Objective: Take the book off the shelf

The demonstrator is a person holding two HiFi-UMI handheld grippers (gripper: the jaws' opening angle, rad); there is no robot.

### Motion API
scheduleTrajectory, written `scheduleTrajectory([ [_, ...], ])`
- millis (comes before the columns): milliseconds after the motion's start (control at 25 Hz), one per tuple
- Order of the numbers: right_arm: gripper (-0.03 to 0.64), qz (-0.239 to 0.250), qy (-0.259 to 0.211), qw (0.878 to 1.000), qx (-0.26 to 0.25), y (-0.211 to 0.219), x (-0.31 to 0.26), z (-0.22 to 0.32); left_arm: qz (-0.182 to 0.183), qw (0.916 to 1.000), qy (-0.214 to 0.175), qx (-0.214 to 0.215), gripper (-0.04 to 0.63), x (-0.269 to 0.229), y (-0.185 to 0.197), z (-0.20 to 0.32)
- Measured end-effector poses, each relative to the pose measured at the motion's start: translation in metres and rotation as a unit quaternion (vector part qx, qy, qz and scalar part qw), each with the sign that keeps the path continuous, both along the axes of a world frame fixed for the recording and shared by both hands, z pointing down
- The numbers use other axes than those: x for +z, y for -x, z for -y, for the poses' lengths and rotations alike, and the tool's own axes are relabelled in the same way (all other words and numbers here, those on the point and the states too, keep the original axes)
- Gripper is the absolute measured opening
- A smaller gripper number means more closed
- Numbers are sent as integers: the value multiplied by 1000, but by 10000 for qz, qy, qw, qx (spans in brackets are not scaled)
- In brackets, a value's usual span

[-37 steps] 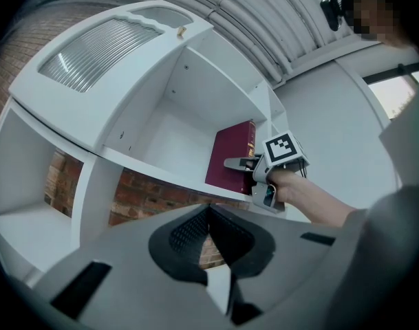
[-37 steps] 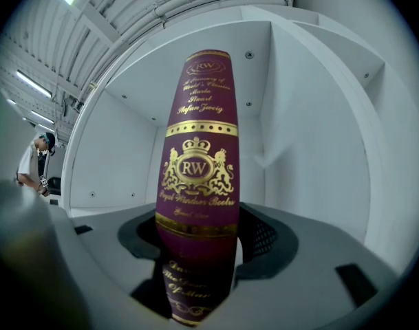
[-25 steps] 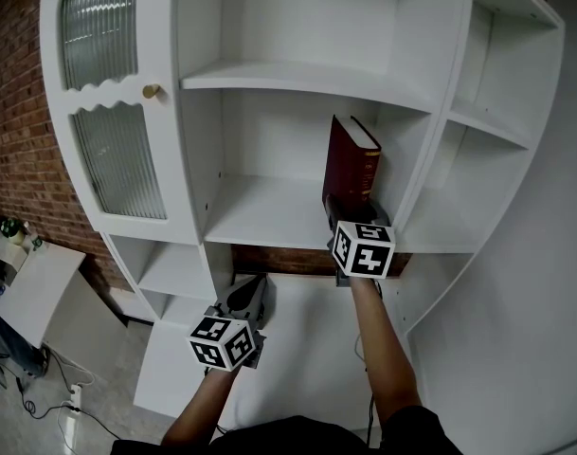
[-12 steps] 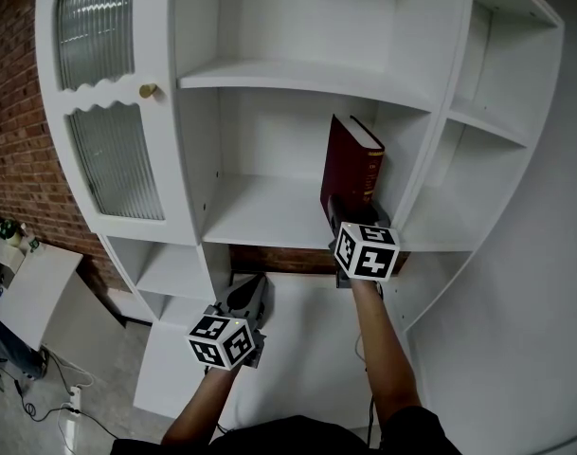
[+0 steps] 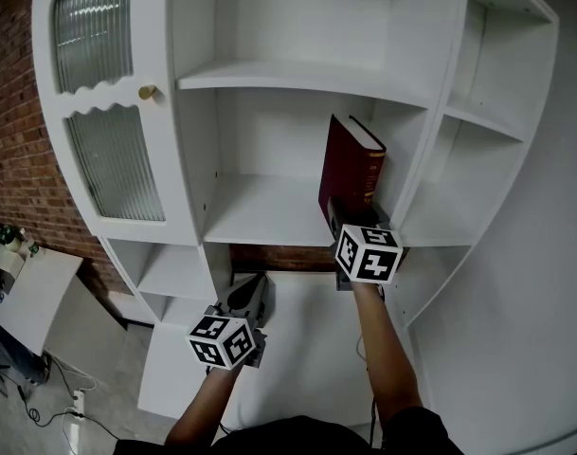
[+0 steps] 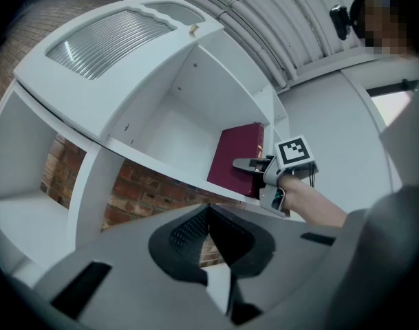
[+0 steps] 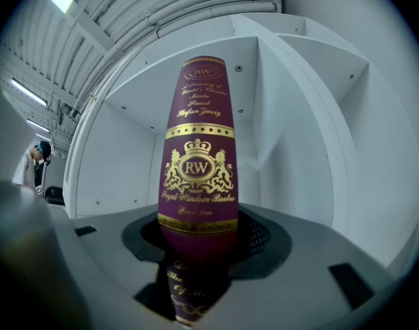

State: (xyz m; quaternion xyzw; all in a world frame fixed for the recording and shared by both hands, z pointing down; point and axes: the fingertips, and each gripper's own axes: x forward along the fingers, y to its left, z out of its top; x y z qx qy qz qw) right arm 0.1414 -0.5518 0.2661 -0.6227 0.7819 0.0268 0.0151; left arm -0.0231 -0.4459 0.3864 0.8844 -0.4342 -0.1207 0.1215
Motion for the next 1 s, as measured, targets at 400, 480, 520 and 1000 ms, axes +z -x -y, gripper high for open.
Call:
scheduleTrajectory([
  [400, 233, 40, 19, 10000, 14, 6, 1, -26, -48, 10000, -18, -32, 15, -4, 17, -10],
  [480, 233, 50, 11, 10000, 22, 7, 1, -31, -43, 10000, -14, -22, 16, -4, 19, -14],
  [520, 233, 61, 8, 10000, 26, 7, 2, -34, -36, 10000, -13, -4, 16, -4, 18, -16],
  [1000, 233, 179, -71, 9998, 43, 14, -3, -76, 33, 9997, -75, 210, 15, -8, 22, -41],
])
